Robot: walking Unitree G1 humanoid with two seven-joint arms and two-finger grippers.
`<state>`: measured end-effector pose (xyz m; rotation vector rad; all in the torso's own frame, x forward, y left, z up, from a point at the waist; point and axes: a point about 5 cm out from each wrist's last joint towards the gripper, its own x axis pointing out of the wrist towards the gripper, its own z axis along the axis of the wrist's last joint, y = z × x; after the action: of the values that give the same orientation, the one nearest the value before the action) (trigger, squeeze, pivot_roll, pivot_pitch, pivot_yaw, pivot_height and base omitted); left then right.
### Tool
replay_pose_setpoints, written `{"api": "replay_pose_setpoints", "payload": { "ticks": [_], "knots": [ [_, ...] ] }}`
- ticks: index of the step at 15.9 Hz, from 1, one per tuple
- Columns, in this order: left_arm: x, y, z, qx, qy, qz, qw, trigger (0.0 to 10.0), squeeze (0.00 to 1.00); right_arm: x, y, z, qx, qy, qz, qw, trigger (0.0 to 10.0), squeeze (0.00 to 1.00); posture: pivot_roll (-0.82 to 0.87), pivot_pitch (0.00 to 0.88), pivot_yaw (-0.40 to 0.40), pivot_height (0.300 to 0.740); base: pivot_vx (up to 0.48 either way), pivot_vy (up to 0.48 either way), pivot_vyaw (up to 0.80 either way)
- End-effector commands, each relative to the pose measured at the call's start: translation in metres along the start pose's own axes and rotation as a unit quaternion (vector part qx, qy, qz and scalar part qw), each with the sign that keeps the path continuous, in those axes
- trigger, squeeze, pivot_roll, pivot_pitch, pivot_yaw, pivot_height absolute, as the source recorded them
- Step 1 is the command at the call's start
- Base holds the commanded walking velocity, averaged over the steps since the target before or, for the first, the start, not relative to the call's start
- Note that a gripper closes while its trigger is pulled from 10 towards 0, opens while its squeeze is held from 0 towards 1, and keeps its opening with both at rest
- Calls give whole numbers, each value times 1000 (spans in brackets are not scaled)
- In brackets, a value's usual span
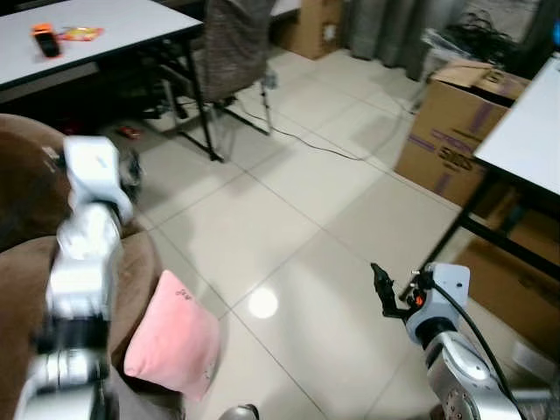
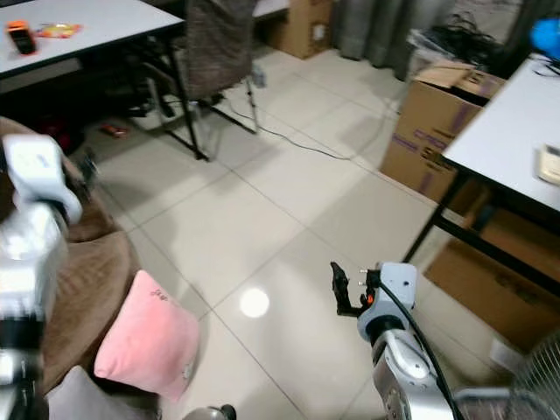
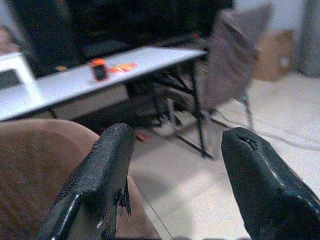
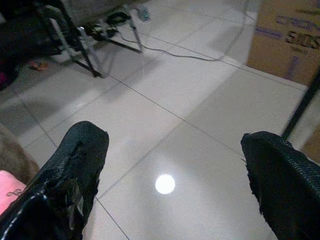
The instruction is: Move the pillow to the sofa from floor
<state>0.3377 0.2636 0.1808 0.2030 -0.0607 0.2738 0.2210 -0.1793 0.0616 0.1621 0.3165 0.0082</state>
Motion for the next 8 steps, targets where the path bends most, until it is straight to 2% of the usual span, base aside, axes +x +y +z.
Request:
{"api": "replay_pose_setpoints", "payload": {
  "ticks": [1, 2, 5, 8],
  "knots": [
    [2, 4, -2, 2, 3, 9, 1000, 10000, 0, 1, -1, 4, 1, -4, -1, 1000, 10000, 1000, 36, 0, -12, 740, 0, 0, 800],
    [9, 9, 3, 4, -5, 28, 1000, 10000, 0, 2, -1, 5, -17, -2, 6, 1000, 10000, 1000, 41, 0, -28, 740, 0, 0, 800],
    [19, 18, 7, -8, -11, 43, 999, 10000, 0, 2, -2, 5, -29, 4, 7, 1000, 10000, 1000, 50, 0, -49, 740, 0, 0, 800],
    [30, 31, 20, 47, -41, 48, 997, 10000, 0, 4, -3, 5, -39, 7, 12, 999, 10000, 1000, 61, 0, -64, 740, 0, 0, 800]
  ]
}}
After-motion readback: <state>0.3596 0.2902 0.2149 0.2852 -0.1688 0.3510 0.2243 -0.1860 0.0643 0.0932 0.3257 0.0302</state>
